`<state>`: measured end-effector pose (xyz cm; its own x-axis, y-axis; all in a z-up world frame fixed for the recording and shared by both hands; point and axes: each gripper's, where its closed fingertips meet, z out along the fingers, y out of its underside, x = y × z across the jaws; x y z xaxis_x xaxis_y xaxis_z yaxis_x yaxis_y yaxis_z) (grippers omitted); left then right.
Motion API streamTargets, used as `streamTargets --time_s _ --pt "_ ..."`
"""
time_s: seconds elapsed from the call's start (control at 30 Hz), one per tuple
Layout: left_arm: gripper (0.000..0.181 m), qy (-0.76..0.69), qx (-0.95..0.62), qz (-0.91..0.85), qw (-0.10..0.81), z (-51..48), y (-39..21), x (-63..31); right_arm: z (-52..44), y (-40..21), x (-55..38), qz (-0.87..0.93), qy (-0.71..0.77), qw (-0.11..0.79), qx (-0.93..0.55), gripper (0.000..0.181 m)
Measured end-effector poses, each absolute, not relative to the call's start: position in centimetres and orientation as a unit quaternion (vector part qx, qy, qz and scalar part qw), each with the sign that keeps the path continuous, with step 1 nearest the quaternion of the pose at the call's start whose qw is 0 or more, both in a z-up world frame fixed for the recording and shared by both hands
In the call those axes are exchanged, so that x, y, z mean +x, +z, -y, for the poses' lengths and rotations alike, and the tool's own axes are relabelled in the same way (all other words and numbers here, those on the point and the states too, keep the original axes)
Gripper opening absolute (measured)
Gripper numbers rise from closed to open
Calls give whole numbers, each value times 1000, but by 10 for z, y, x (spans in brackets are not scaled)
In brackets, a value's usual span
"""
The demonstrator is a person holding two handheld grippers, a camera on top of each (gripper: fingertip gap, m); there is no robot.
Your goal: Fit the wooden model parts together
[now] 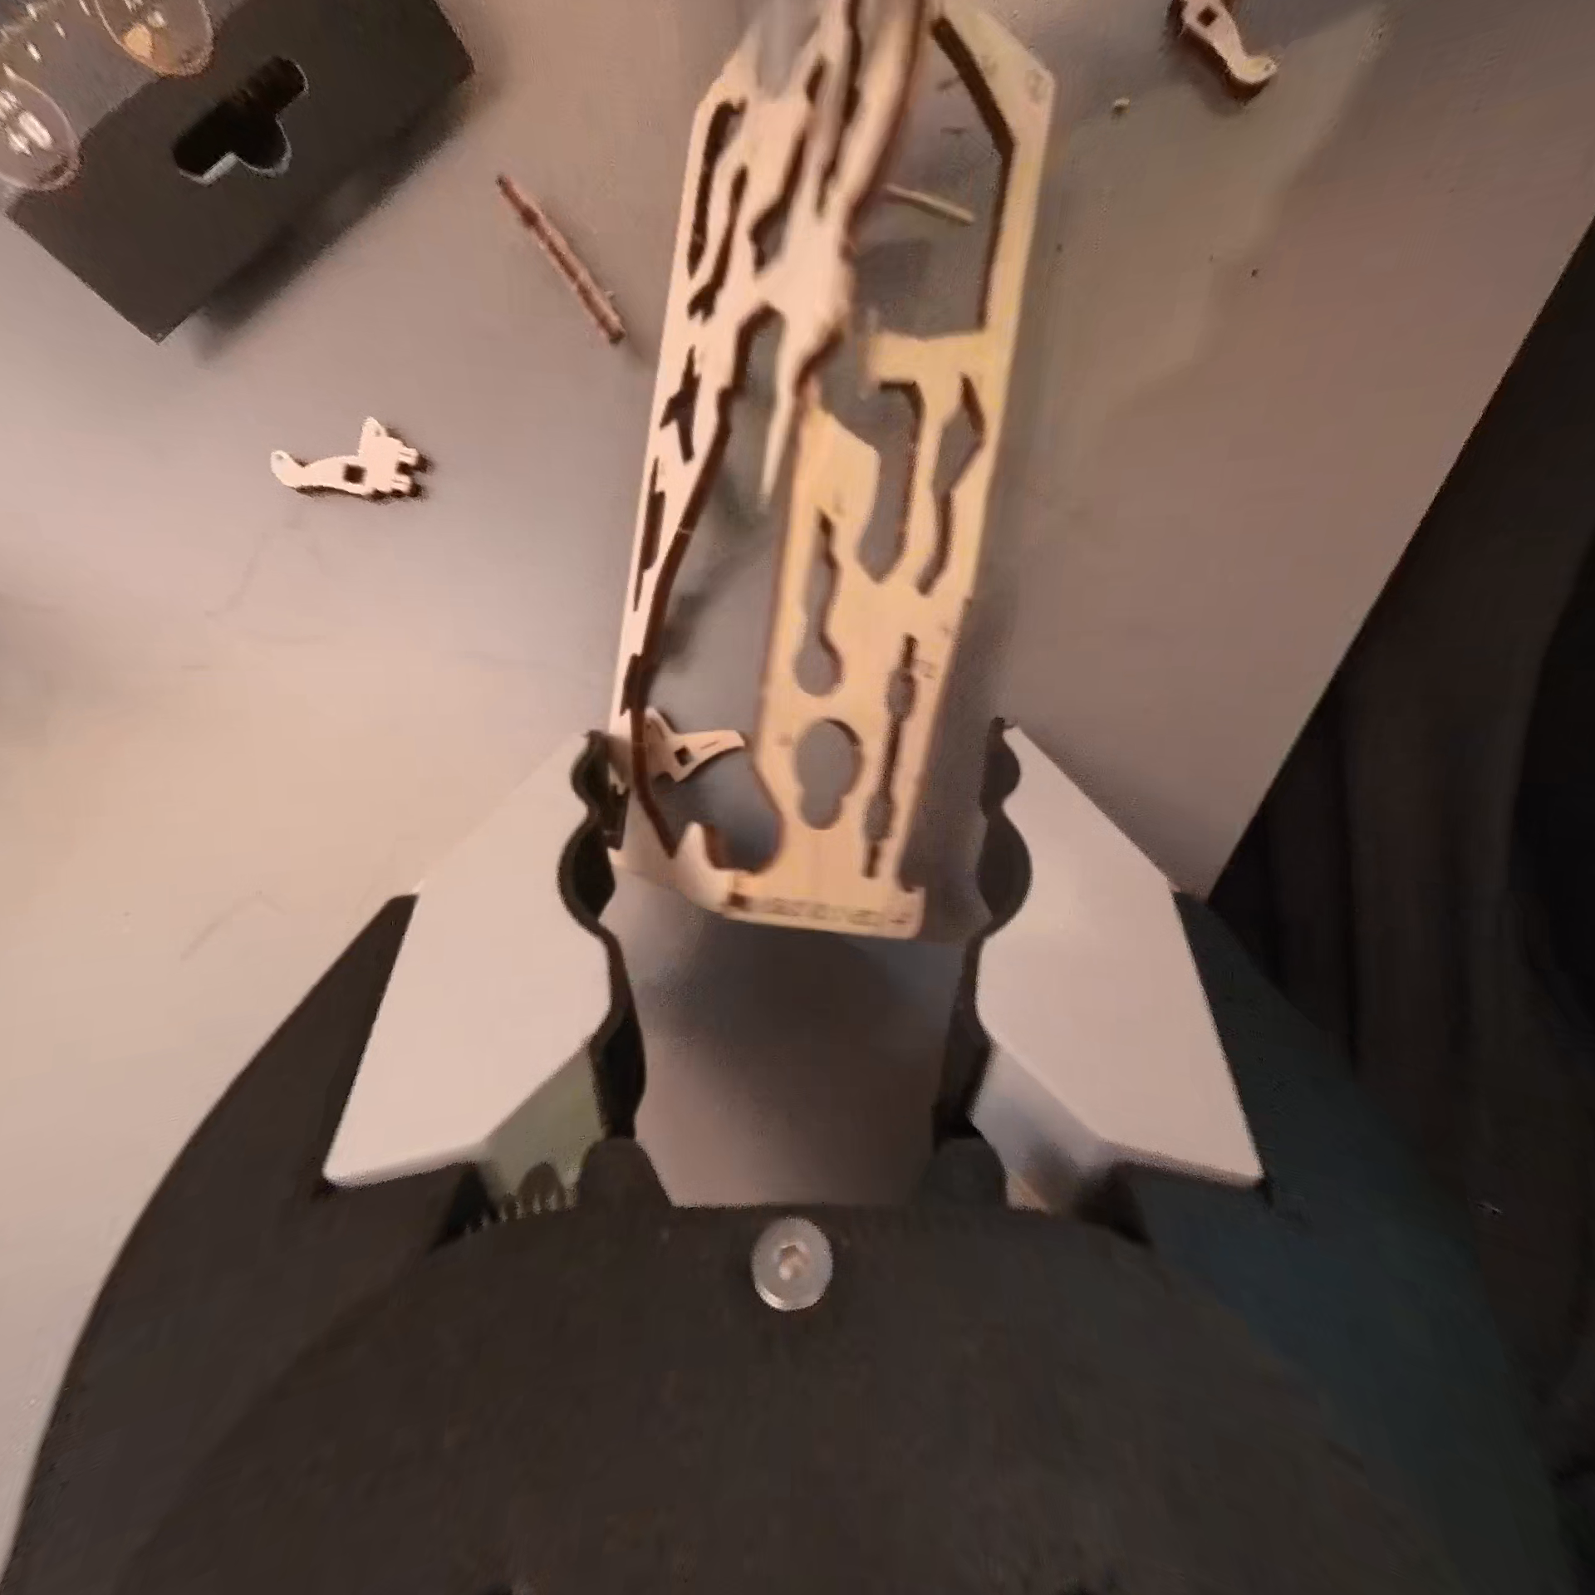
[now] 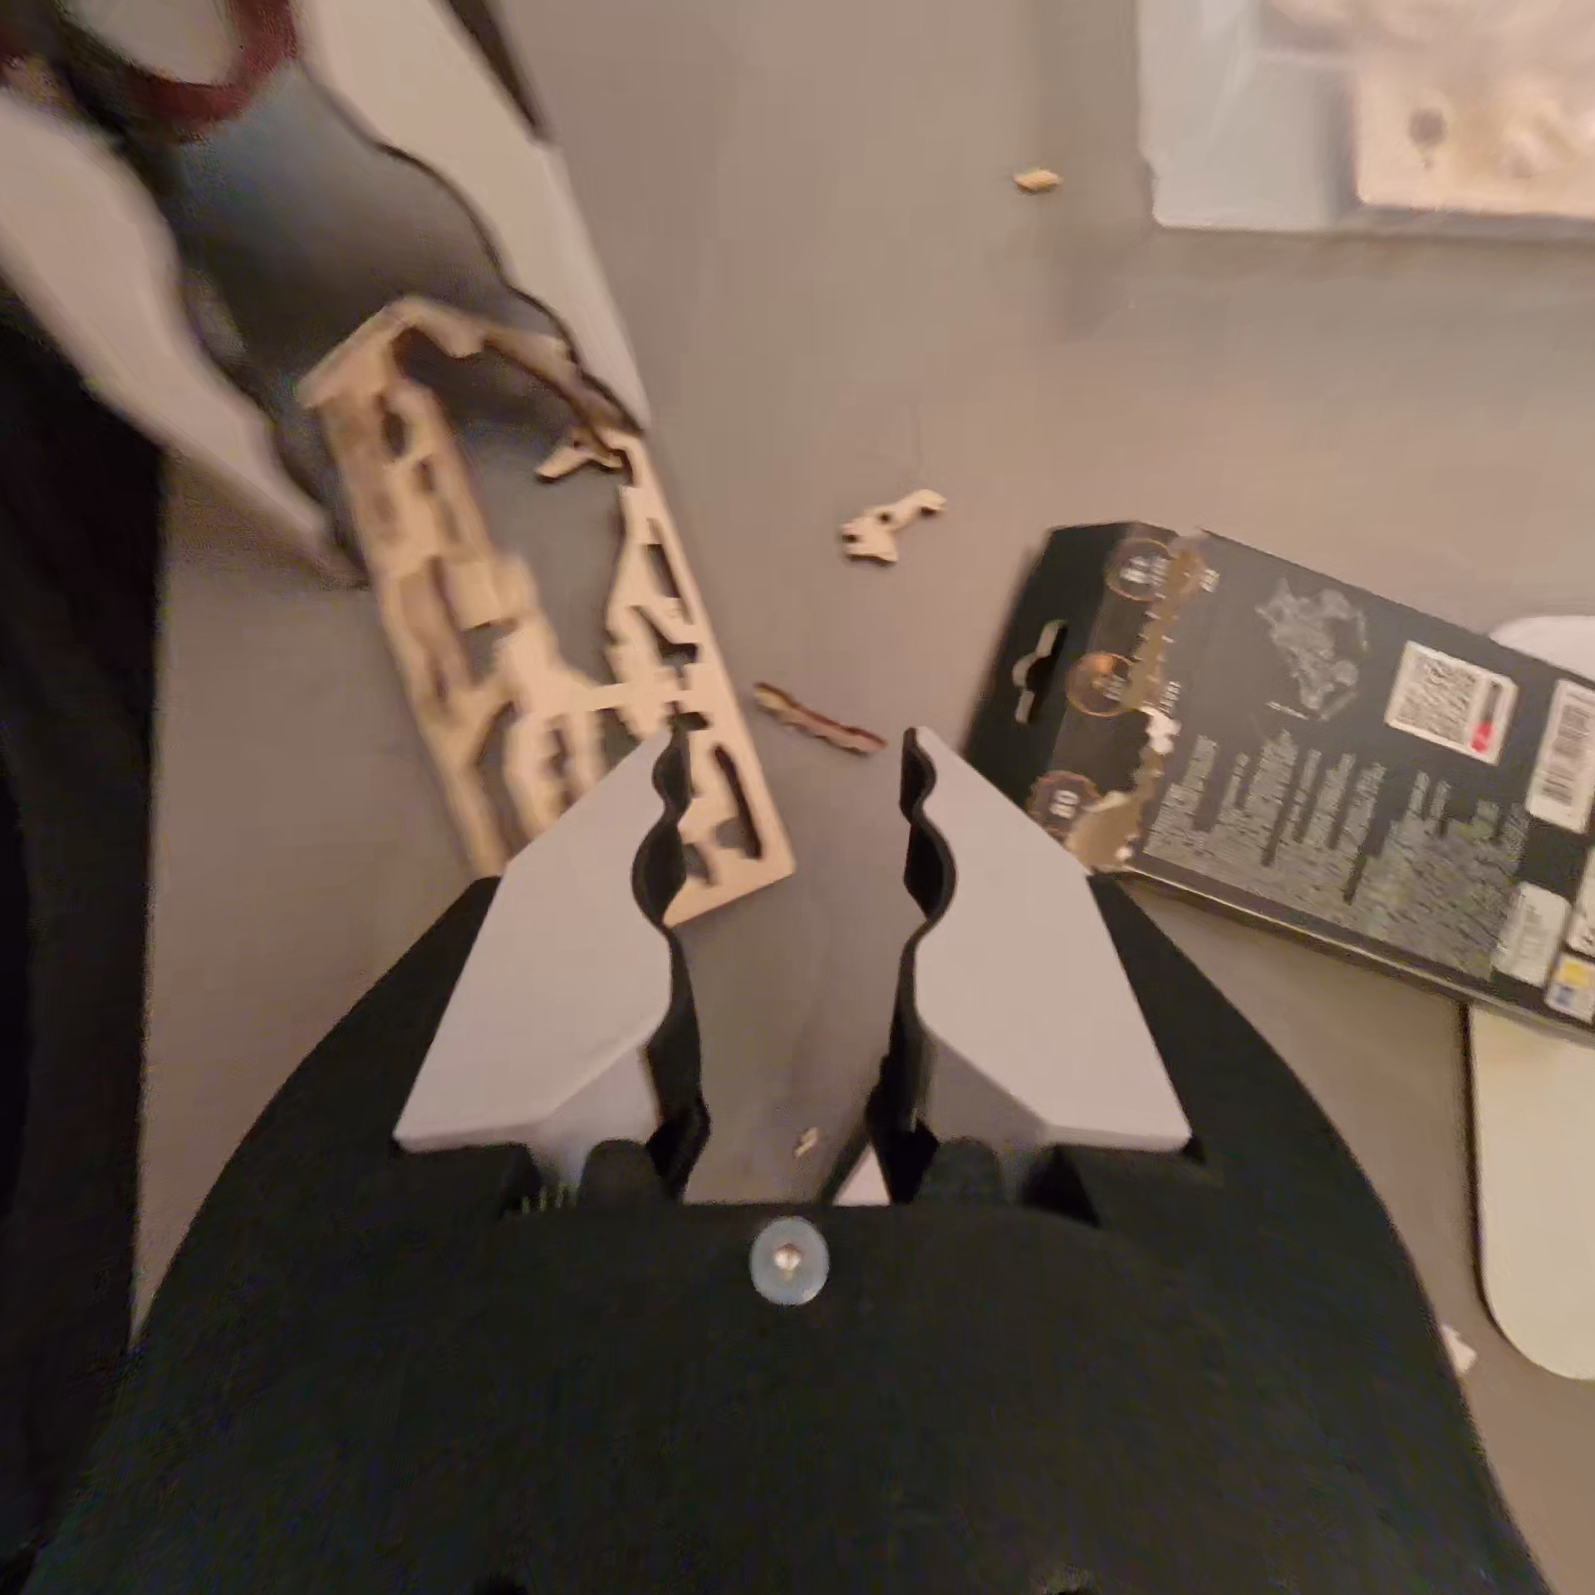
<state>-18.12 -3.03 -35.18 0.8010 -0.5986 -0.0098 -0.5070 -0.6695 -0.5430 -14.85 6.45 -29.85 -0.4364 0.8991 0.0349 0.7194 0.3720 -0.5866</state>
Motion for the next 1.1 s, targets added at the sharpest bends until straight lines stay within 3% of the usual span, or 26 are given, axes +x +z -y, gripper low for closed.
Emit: streamTargets --time_s 0.03,0.23,0.43,0.5,0.53,0.6,0.67,0.97,1.1 --pt "81 -91 -910 -296 277 29 -352 -182 -52 -297 -140 823 261 163 -477 48" --pt "69 -91 -908 -301 278 26 -351 -187 -15 -305 -113 863 253 167 -403 63" --pt "63 -105 -908 -305 269 25 -349 -189 -20 -333 -119 882 193 197 -382 45" --pt "55 -107 -907 -305 269 24 -349 -191 -21 -332 -127 882 181 236 -366 21" --pt "54 -109 -907 -304 270 24 -349 -192 -21 -332 -129 880 180 246 -365 17" --pt "48 -107 -905 -308 272 24 -349 -193 -24 -331 -131 875 179 258 -368 15" --pt "56 -103 -905 -302 283 25 -344 -195 -26 -319 -133 865 191 281 -368 11" --pt "55 -106 -900 -274 322 33 -324 -213 -25 -295 -125 825 287 228 -431 0" --pt "47 -60 -903 -321 279 33 -349 -212 -33 -286 -122 808 301 214 -459 0"
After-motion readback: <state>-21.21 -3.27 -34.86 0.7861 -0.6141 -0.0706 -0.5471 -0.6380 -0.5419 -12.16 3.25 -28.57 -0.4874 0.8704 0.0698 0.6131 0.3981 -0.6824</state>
